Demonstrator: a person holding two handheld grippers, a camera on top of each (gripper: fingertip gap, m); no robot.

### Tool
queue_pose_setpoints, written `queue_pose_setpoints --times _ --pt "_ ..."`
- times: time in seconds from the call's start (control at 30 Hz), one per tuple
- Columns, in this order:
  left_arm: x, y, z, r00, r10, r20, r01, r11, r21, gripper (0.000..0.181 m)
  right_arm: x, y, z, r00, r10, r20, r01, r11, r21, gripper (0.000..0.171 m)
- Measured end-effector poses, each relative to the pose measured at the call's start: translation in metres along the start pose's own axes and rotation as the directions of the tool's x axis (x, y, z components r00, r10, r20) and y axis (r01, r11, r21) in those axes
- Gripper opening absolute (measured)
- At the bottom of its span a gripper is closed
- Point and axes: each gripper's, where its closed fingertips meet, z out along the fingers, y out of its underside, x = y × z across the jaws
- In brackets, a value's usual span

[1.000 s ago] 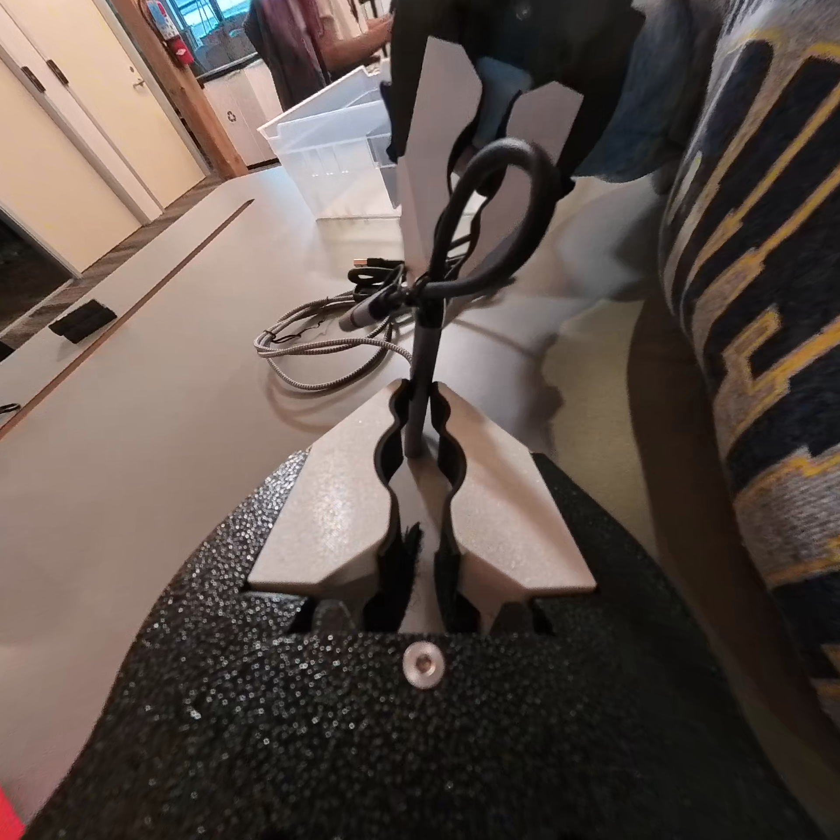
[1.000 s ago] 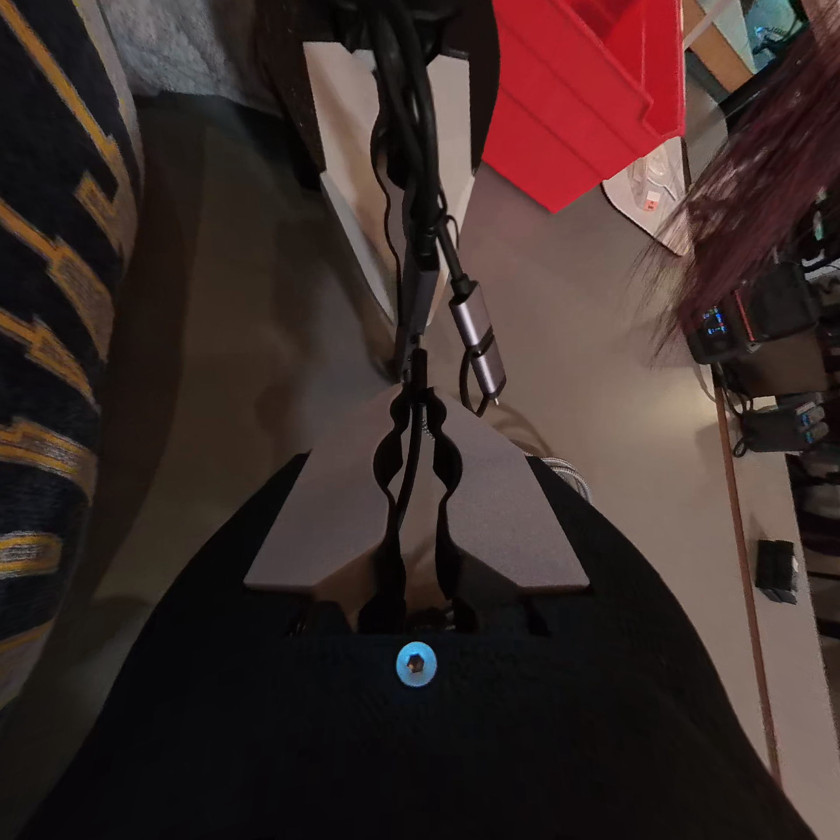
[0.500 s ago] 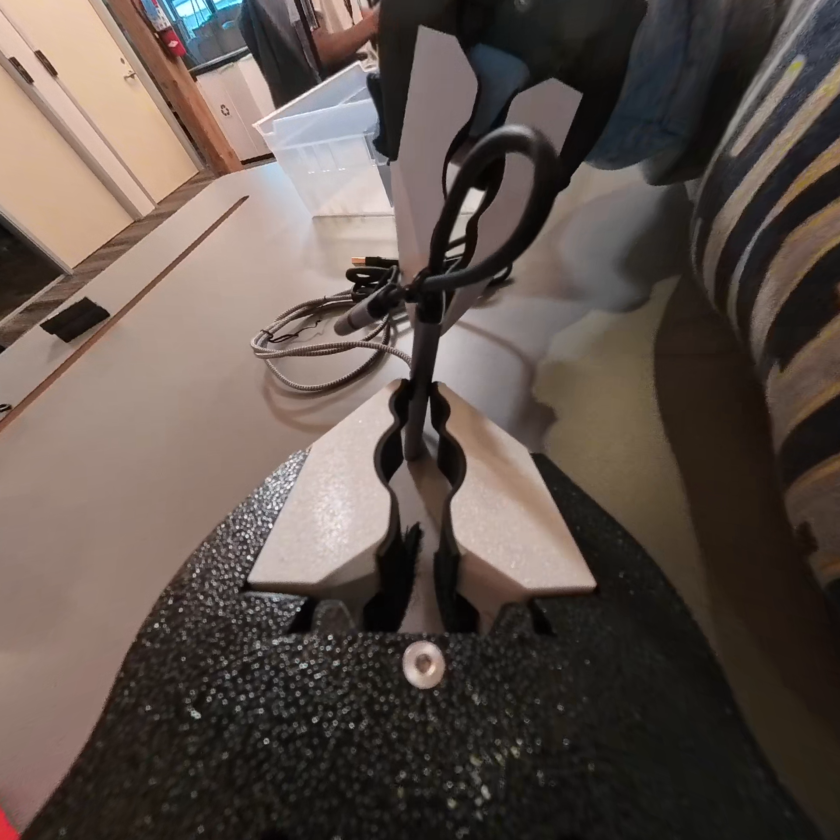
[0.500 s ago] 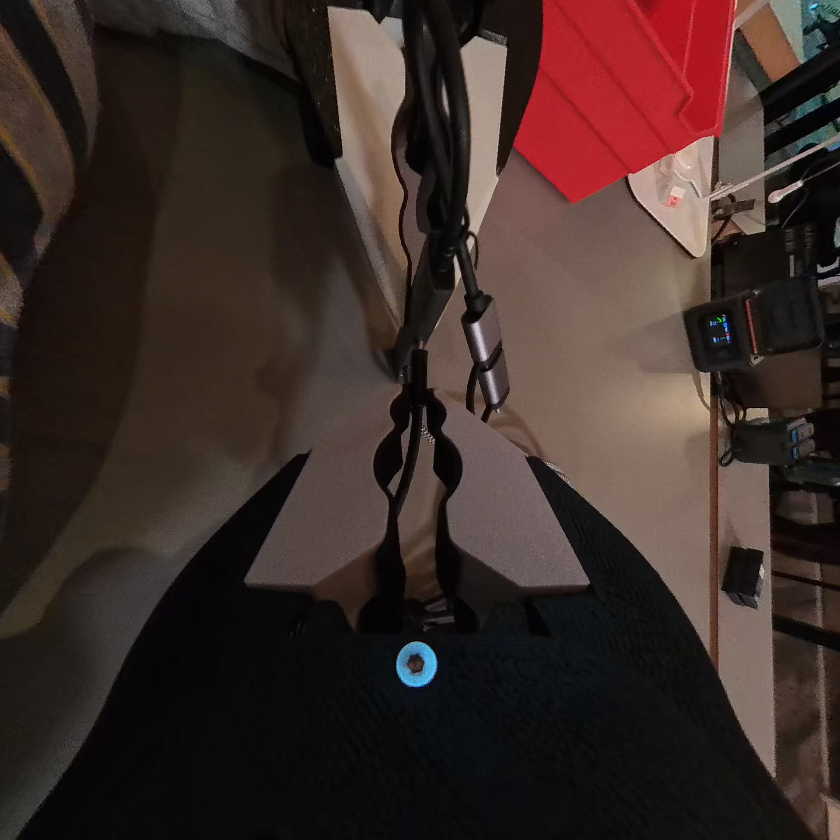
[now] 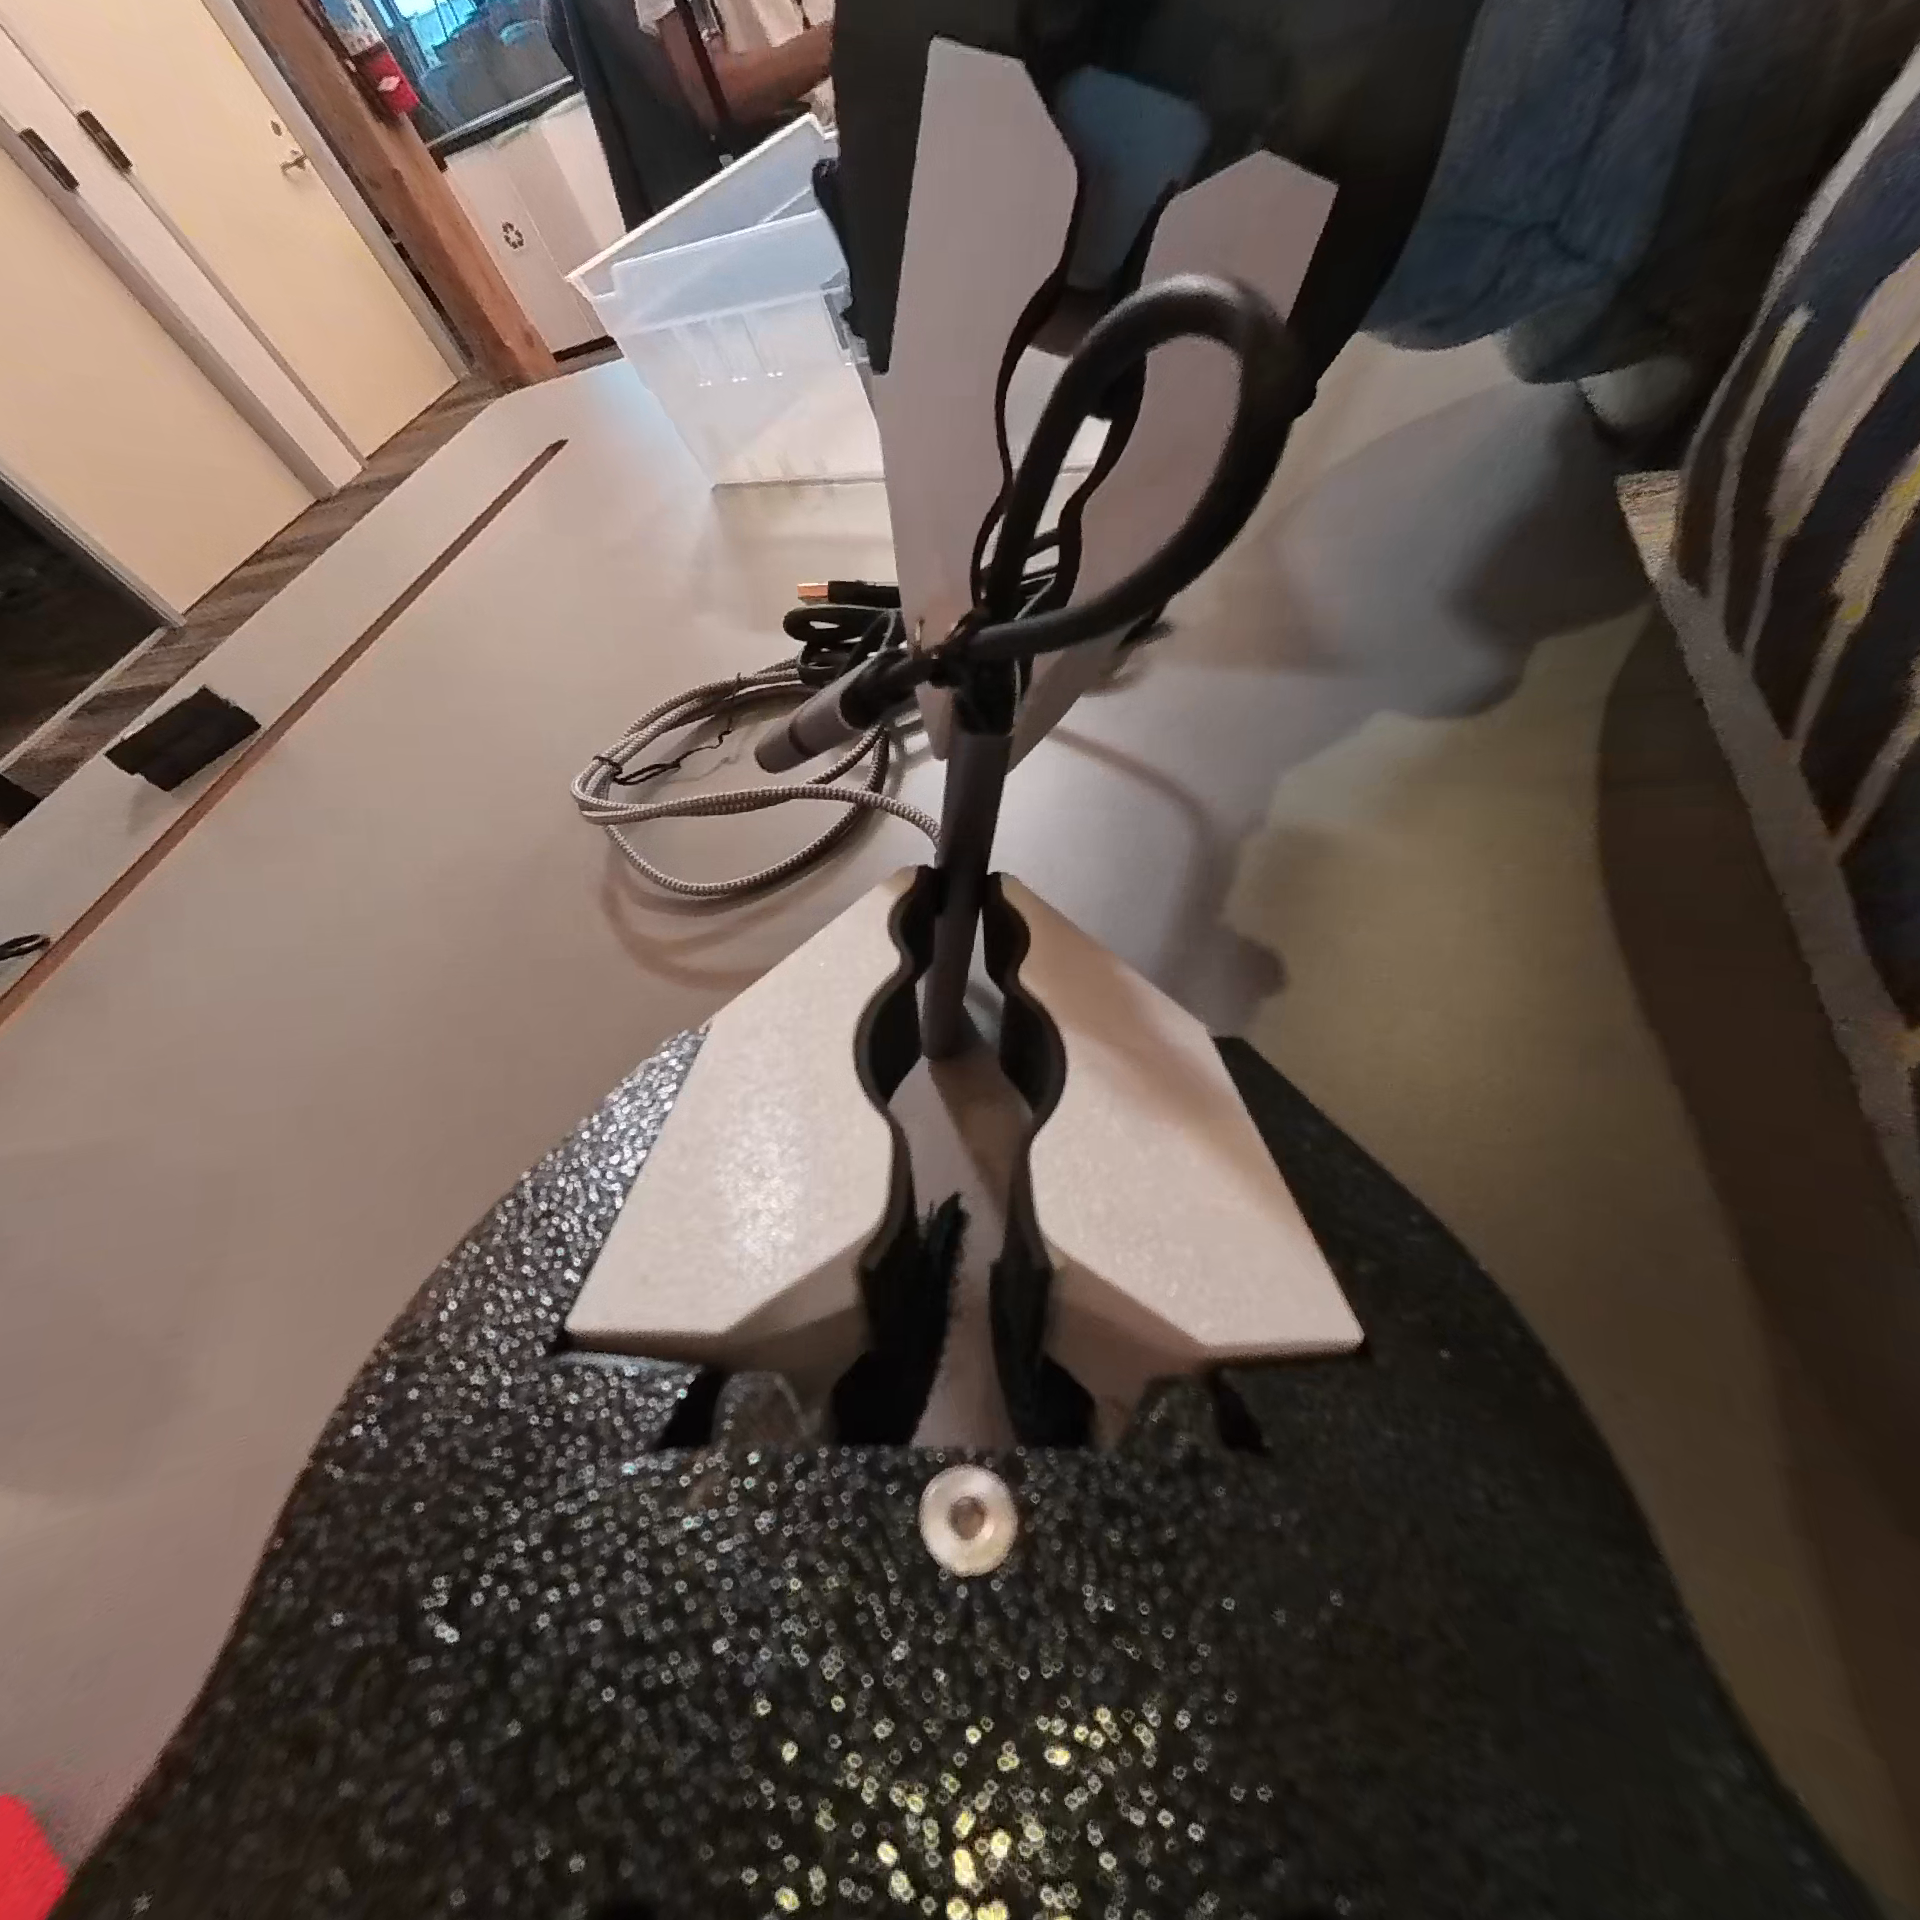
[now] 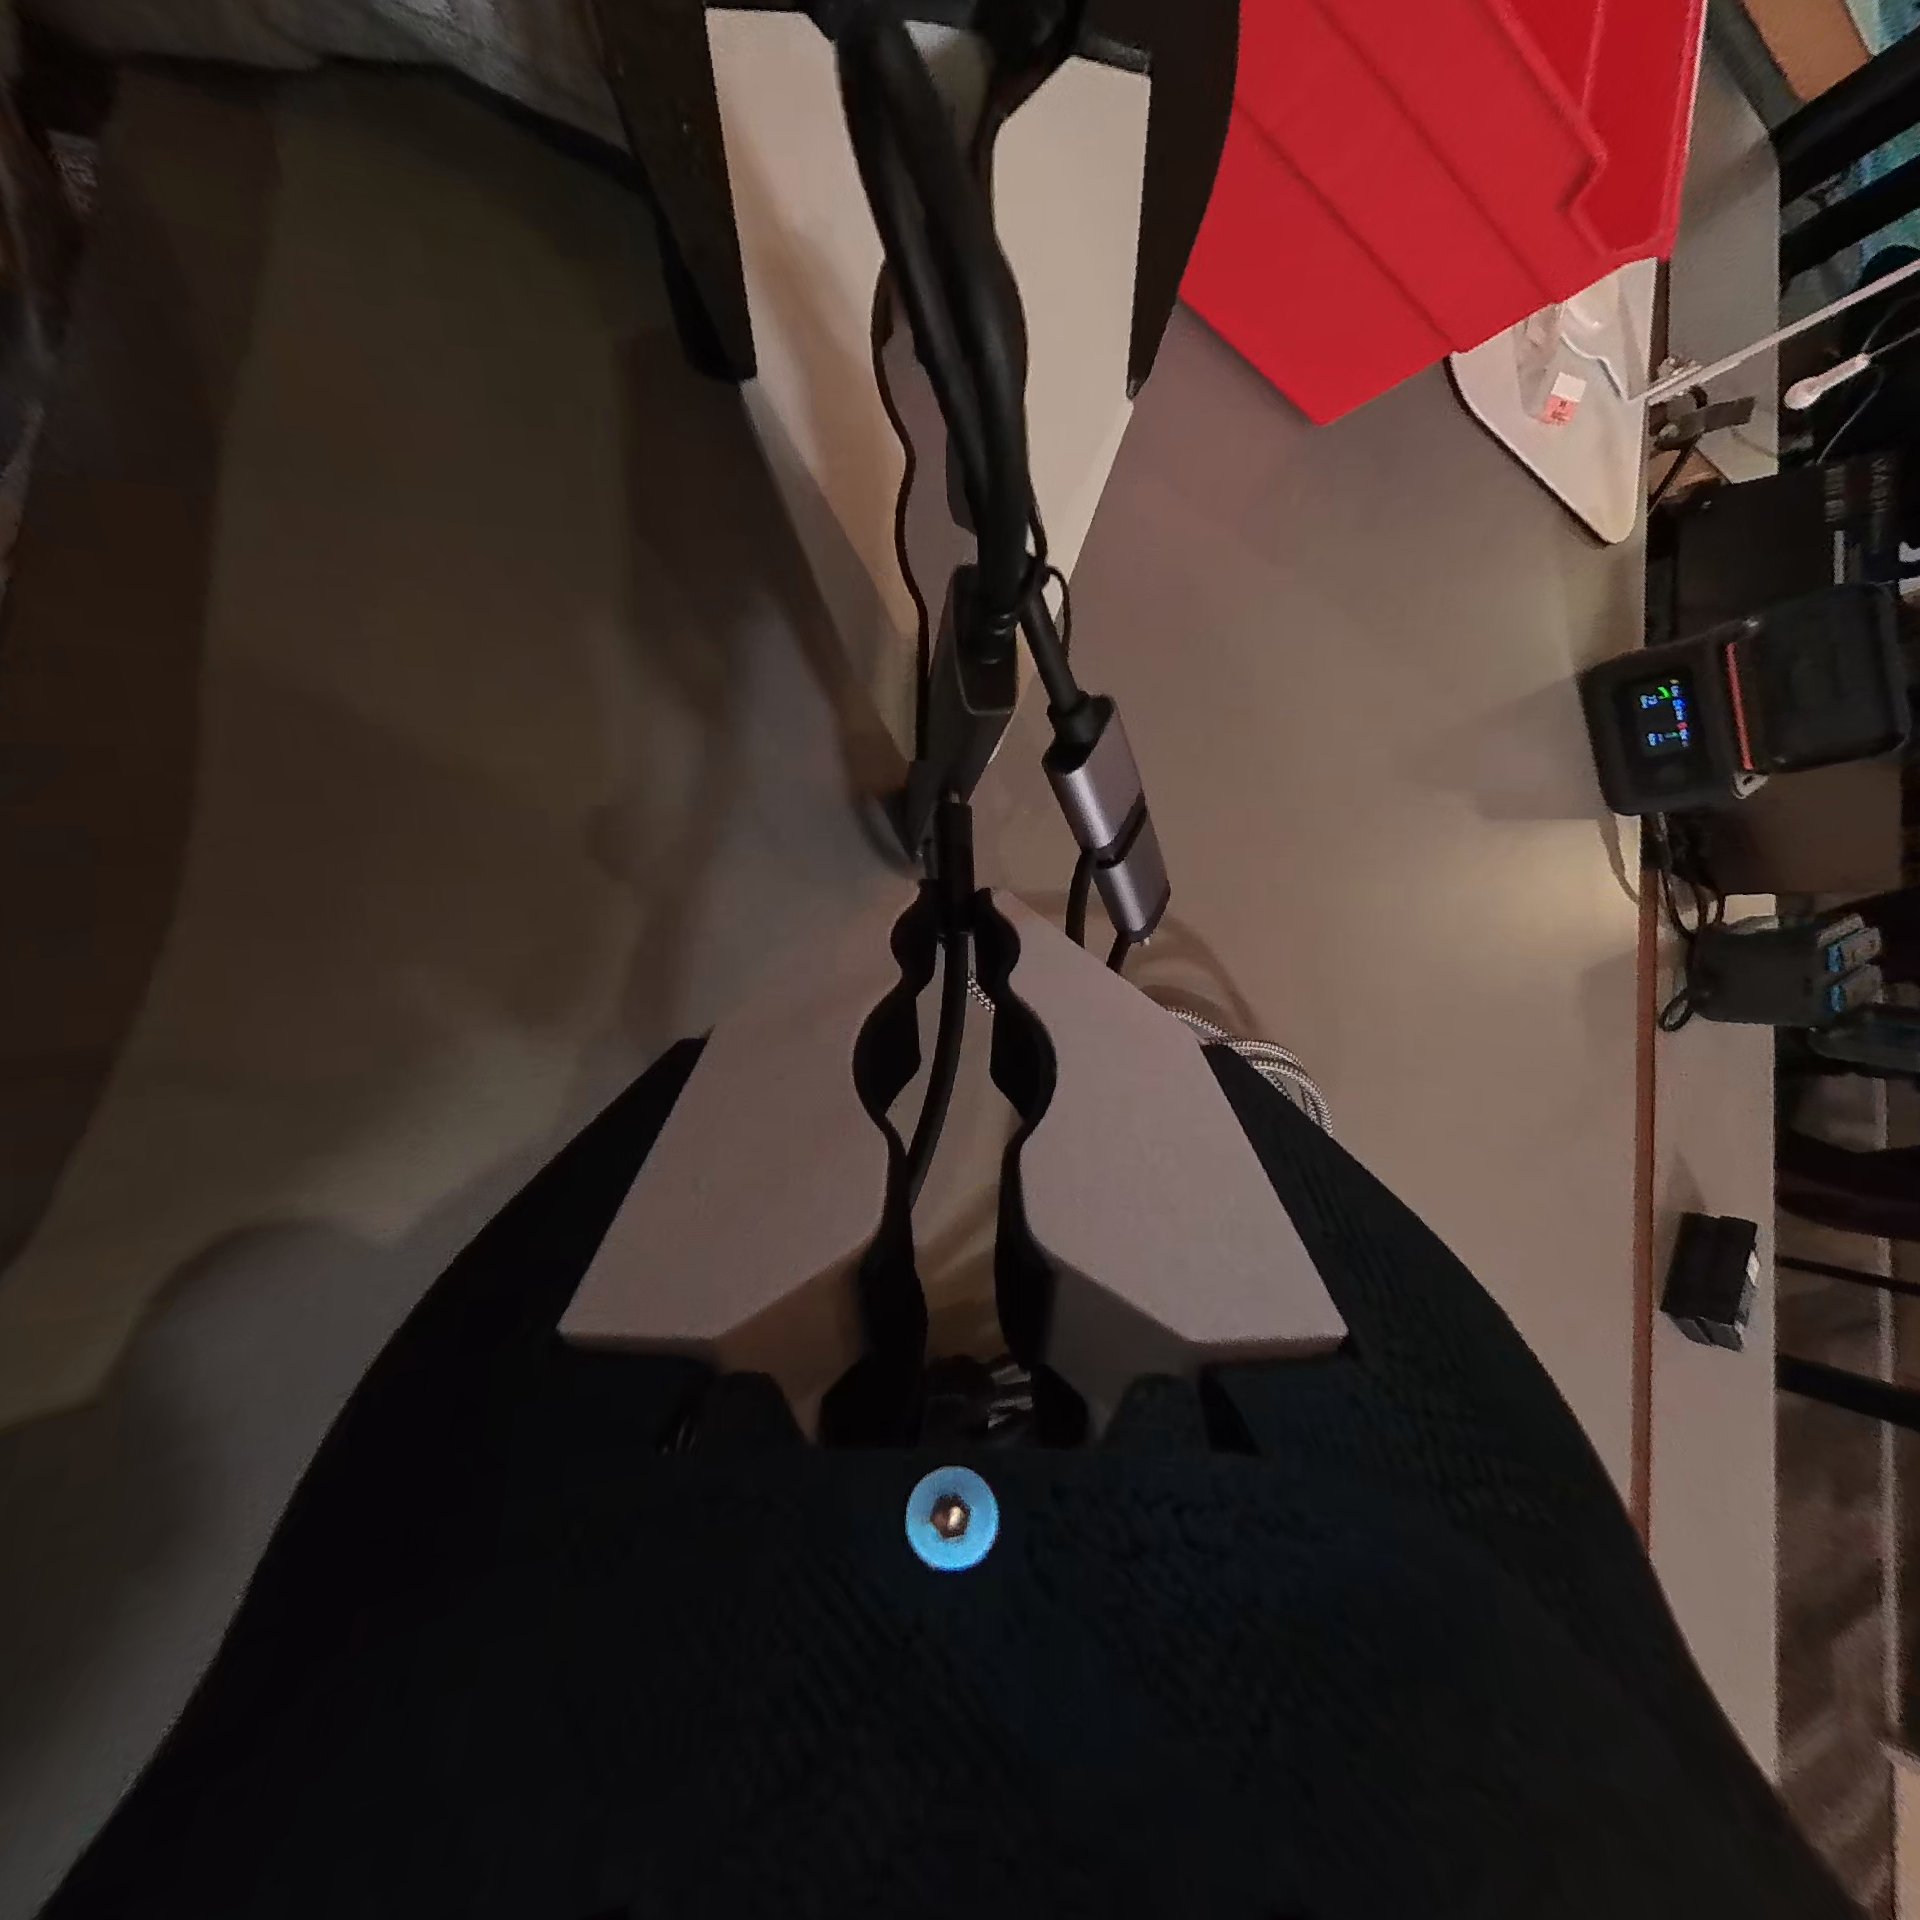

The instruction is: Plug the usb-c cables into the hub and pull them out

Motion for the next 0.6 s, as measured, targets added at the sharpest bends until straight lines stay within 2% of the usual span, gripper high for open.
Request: queue_pose_setpoints --times 0.6 --pt "0.0003 -0.0023 0.0069 1.0 0.012 -0.016 -0.013 1.0 -0.022 0.007 0.0004 0.0037 0.0004 1.0 0.01 0.027 -0.011 0.999 0.047 0.004"
